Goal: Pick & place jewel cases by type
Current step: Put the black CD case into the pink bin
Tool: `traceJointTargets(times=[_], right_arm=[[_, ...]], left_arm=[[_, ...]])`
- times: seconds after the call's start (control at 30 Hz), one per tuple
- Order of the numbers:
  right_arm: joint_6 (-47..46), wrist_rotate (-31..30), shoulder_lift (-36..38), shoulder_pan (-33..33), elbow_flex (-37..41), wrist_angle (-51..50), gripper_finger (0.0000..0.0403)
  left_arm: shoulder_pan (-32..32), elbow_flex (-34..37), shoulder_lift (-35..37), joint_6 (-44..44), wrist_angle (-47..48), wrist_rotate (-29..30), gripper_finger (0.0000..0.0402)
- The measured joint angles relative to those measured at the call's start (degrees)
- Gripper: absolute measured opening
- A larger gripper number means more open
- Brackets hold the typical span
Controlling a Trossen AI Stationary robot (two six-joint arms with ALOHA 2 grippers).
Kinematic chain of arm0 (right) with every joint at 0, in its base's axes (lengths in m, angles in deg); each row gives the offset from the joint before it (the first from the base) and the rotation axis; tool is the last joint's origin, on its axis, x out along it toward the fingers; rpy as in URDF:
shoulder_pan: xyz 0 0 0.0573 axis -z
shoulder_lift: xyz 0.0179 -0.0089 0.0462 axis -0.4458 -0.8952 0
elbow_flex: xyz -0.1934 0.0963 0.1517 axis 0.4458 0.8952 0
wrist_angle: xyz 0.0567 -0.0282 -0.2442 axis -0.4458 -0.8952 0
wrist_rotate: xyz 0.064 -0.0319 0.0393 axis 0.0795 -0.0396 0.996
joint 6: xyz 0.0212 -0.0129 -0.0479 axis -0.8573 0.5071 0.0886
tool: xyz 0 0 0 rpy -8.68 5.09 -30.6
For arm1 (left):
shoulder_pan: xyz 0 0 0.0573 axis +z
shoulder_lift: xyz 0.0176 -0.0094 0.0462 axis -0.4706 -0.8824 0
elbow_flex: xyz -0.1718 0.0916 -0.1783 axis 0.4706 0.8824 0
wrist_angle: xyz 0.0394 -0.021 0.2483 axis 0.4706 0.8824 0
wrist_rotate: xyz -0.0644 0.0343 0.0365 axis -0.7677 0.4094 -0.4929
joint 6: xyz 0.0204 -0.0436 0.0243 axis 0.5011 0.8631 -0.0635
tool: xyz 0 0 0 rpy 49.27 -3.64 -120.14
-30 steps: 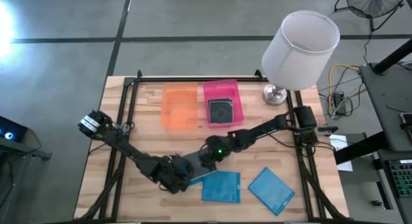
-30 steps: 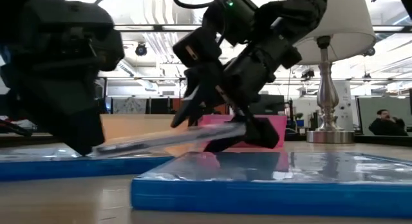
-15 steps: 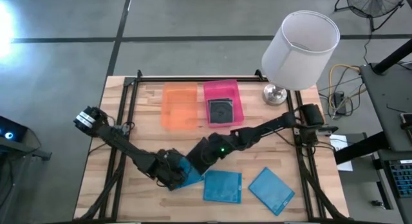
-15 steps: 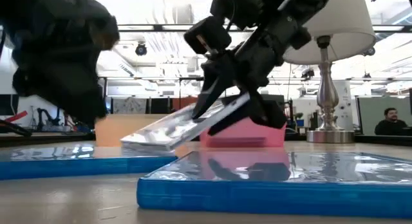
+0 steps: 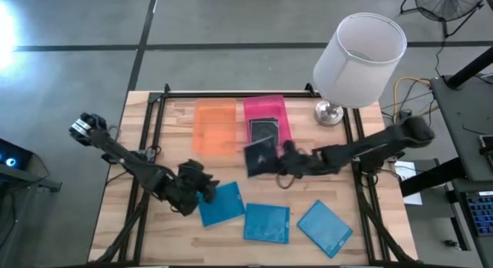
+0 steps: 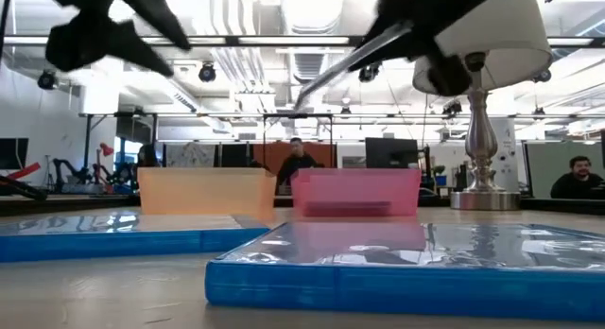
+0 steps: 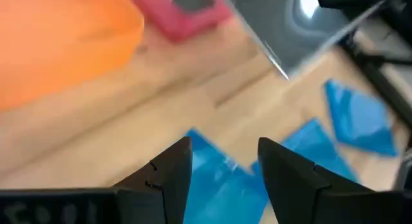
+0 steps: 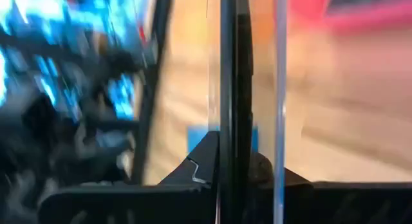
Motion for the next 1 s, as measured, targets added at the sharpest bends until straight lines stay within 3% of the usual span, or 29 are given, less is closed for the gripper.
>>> traceJointTargets(times=[0.07,0.2,0.37,0.5,0.73,0.83,1.0], right_arm=[[-1.98,-4.43,4.38,0.68,2.79,-0.45,0.0013],[-0.2,-4.22,8.79,8.9,7.83,-2.2,0.0013],[11.4,5.79,7.53,21.95,8.08,0.12,0.0013],[15.82,13.5,2.08,27.91,5.35,-0.39,0.0013],[18.98,19.24,-10.25,29.62,-4.86,-4.99,0.0013],[19.05,19.65,-14.22,29.63,-8.96,-9.58,0.0013],[20.36,21.17,-18.65,29.64,-13.41,-9.03,0.0013]], left_arm=[[0.12,0.0,2.03,-0.87,-0.01,1.49,0.0161],[0.83,0.0,4.83,-3.35,-0.01,3.58,0.0161],[2.11,0.0,5.98,-6.02,0.26,3.97,0.0161],[2.53,0.0,5.95,-6.69,0.27,3.95,0.0161],[2.58,0.09,5.7,-6.69,0.33,3.83,0.0161],[2.58,0.09,5.72,-6.69,0.32,3.84,0.0161],[2.58,0.09,5.68,-6.67,0.38,3.84,0.0161]])
